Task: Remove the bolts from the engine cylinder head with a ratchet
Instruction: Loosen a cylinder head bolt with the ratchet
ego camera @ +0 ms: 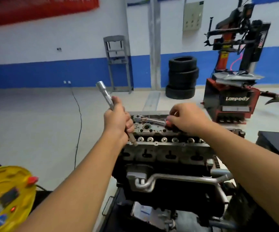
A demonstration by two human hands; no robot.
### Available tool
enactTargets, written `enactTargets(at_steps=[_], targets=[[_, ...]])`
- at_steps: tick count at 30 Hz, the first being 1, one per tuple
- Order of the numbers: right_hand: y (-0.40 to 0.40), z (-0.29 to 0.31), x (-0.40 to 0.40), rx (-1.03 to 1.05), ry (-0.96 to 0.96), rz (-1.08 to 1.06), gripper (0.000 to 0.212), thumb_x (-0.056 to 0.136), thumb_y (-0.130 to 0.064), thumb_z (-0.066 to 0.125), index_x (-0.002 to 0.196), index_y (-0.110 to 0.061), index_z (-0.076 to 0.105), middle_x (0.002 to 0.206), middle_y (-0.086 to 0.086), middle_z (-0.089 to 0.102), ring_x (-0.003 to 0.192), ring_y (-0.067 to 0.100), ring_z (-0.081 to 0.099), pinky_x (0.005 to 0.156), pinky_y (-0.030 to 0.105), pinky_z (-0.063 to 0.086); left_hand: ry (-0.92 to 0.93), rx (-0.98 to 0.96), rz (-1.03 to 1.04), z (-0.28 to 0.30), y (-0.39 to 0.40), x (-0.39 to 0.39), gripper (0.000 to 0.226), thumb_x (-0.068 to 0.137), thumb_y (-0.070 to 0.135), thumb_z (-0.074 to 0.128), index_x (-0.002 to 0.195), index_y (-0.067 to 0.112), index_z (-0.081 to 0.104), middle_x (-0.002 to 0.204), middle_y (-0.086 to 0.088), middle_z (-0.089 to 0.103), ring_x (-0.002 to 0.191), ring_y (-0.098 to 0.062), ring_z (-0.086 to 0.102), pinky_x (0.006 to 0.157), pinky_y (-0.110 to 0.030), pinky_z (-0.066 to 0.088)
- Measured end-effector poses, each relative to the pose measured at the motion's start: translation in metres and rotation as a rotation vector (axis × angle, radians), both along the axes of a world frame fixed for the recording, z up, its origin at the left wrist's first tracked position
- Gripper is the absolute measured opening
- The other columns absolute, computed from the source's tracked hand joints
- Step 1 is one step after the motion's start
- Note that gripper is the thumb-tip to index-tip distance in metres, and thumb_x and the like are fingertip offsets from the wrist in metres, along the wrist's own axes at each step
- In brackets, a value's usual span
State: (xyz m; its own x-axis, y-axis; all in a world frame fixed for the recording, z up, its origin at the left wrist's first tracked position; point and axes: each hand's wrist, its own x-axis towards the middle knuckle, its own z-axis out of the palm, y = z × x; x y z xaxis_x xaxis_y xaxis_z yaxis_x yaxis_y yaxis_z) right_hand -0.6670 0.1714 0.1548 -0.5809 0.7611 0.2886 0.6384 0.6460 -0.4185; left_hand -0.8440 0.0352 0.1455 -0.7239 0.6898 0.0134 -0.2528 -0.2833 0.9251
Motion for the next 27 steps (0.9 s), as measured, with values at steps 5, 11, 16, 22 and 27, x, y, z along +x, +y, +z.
enactTargets(at_steps=[5, 11, 16, 22, 27], targets=[[0.014, -0.005, -0.041, 0.077, -0.287, 0.137, 0.028, 0.089, -0.052, 0.074, 0.101, -0.027, 0.073, 0.091, -0.005, 0.067, 0.087, 0.019, 0.062, 0.077, 0.036, 0.052, 0.133, 0.038, 0.160, 0.024, 0.004, -0.073, 0.050, 0.098, 0.067, 0.050, 0.082, 0.020, 0.045, 0.054, 0.007, 0.039, 0.043, -0.011, 0.035, 0.040, -0.026, 0.033], [0.024, 0.007, -0.056, 0.132, -0.468, 0.163, 0.025, 0.098, -0.042, 0.066, 0.093, -0.018, 0.064, 0.094, 0.003, 0.063, 0.087, 0.024, 0.058, 0.074, 0.035, 0.046, 0.140, 0.164, 0.092, 0.026, 0.053, -0.070, 0.051, 0.099, 0.064, 0.052, 0.080, 0.017, 0.044, 0.054, 0.004, 0.040, 0.043, -0.013, 0.037, 0.041, -0.027, 0.037], [0.030, 0.039, -0.004, -0.059, -0.172, 0.023, 0.025, 0.099, -0.037, 0.066, 0.086, -0.016, 0.069, 0.073, 0.006, 0.070, 0.067, 0.021, 0.067, 0.058, 0.035, 0.055, 0.208, 0.245, 0.033, 0.042, 0.080, -0.058, 0.053, 0.100, 0.064, 0.052, 0.069, 0.021, 0.043, 0.055, 0.004, 0.041, 0.044, -0.013, 0.039, 0.043, -0.027, 0.039], [0.047, 0.057, 0.071, -0.751, 0.749, 0.111, 0.026, 0.100, -0.012, 0.065, 0.126, -0.013, 0.063, 0.085, 0.024, 0.070, 0.052, 0.026, 0.059, 0.045, 0.031, 0.049, 0.123, 0.282, -0.223, 0.038, 0.130, 0.012, 0.057, 0.096, 0.065, 0.056, 0.060, 0.022, 0.041, 0.052, 0.004, 0.035, 0.041, -0.013, 0.037, 0.042, -0.026, 0.037], [0.052, 0.045, 0.085, -0.774, 0.698, -0.007, 0.038, 0.106, -0.047, 0.053, 0.093, -0.013, 0.063, 0.070, 0.013, 0.057, 0.042, 0.016, 0.040, 0.043, 0.022, 0.032, 0.104, 0.256, -0.360, 0.027, 0.177, 0.078, 0.054, 0.098, 0.061, 0.055, 0.068, 0.018, 0.043, 0.050, 0.003, 0.037, 0.041, -0.014, 0.040, 0.044, -0.026, 0.040]])
